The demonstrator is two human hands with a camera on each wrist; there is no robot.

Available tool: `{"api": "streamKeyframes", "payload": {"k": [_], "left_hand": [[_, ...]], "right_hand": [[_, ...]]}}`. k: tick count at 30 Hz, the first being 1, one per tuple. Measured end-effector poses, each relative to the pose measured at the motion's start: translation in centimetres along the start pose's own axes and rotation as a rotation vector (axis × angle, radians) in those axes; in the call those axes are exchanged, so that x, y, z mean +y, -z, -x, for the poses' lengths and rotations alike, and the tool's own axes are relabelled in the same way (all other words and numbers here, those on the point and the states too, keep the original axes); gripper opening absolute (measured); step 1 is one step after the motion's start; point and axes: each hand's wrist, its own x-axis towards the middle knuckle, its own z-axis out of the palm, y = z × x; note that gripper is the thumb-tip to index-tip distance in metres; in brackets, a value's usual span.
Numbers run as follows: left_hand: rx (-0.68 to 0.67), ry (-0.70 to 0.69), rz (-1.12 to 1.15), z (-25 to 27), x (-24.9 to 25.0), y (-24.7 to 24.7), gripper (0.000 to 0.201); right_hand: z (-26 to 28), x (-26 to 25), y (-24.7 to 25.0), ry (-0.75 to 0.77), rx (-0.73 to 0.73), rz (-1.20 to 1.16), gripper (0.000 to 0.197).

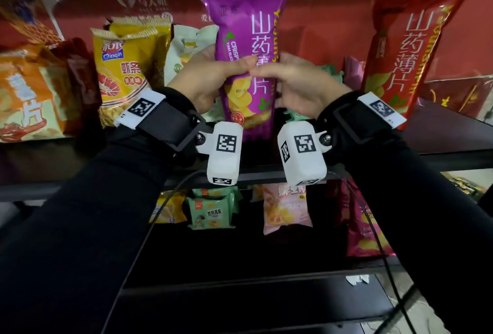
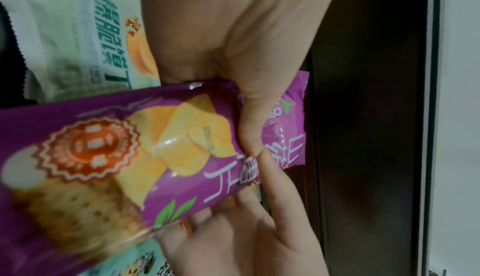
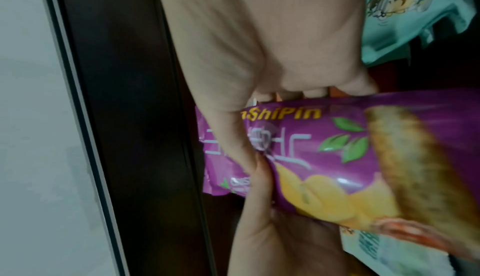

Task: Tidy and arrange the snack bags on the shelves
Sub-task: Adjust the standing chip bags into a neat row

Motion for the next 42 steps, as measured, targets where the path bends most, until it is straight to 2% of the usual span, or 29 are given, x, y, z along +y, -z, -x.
{"api": "streamKeyframes", "payload": {"k": [3, 6, 8, 12, 14, 17, 20, 22, 26, 29, 32, 34, 36, 37, 38, 39, 42], "left_hand": [[-0.065, 0.053, -0.005, 0.0, 0.1, 0.1, 0.043], [-0.188, 0.088, 0.046, 0.1, 0.9, 0.4, 0.037], [-0.219, 0.043, 0.129, 0.0, 1.5, 0.3, 0.032], [-0.044, -0.073, 0.216, -1.0, 1.8, 0.0, 0.036], [0.011, -0.088, 0.240, -1.3, 1.6, -0.2, 0.028], [-0.005, -0.107, 0.262, -1.4, 1.5, -0.6, 0.012], [-0.094, -0.077, 0.264, -1.2, 1.9, -0.8, 0.017], [-0.073, -0.084, 0.301, -1.4, 2.2, -0.7, 0.023], [0.091, -0.132, 0.443, -1.4, 2.8, -1.0, 0.007], [0.079, -0.117, 0.481, -1.0, 3.1, -1.4, 0.009], [0.069, -0.103, 0.343, -0.4, 3.4, -1.2, 0.025], [0.115, -0.104, 0.159, 0.0, 3.5, -0.3, 0.044], [0.206, -0.048, 0.037, 0.2, 3.3, 0.8, 0.048], [0.220, 0.026, -0.001, 0.2, 3.2, 1.3, 0.046], [0.170, 0.124, -0.018, 0.3, 3.0, 1.6, 0.047], [0.065, 0.230, -0.016, 0.3, 2.9, 1.6, 0.052], [-0.250, 0.444, 0.045, 0.5, 2.5, 1.5, 0.081]], "right_hand": [[0.0, -0.5, 0.4, 0.009, 0.050, -0.006, 0.042], [0.1, -0.1, 0.6, 0.013, 0.069, -0.013, 0.037], [0.2, 0.0, 0.6, 0.021, 0.068, 0.003, 0.035], [0.3, -1.0, 0.6, 0.013, 0.010, 0.080, 0.028], [0.2, -1.7, 0.4, 0.044, 0.018, 0.064, 0.029], [-0.3, -2.4, 0.1, 0.129, 0.150, -0.027, 0.014], [-0.8, -2.3, 0.2, 0.144, 0.262, -0.072, 0.006], [-0.8, -2.3, 0.4, 0.134, 0.268, -0.074, 0.004], [-0.7, -3.1, -0.1, 0.192, 0.205, -0.135, 0.007], [-0.9, -3.7, -0.8, 0.292, 0.195, -0.293, 0.009], [-0.9, -3.9, -1.1, 0.358, 0.206, -0.330, 0.008], [-0.6, -3.9, -0.8, 0.502, 0.211, -0.359, 0.009], [-0.2, -3.9, -0.5, 0.657, 0.222, -0.318, 0.012], [0.0, -3.8, -0.5, 0.707, 0.223, -0.256, 0.013], [0.2, -3.8, -0.5, 0.740, 0.219, -0.175, 0.016], [0.3, -3.6, -0.6, 0.758, 0.205, -0.086, 0.020], [0.8, -2.9, -0.7, 0.734, 0.134, 0.042, 0.030]]}}
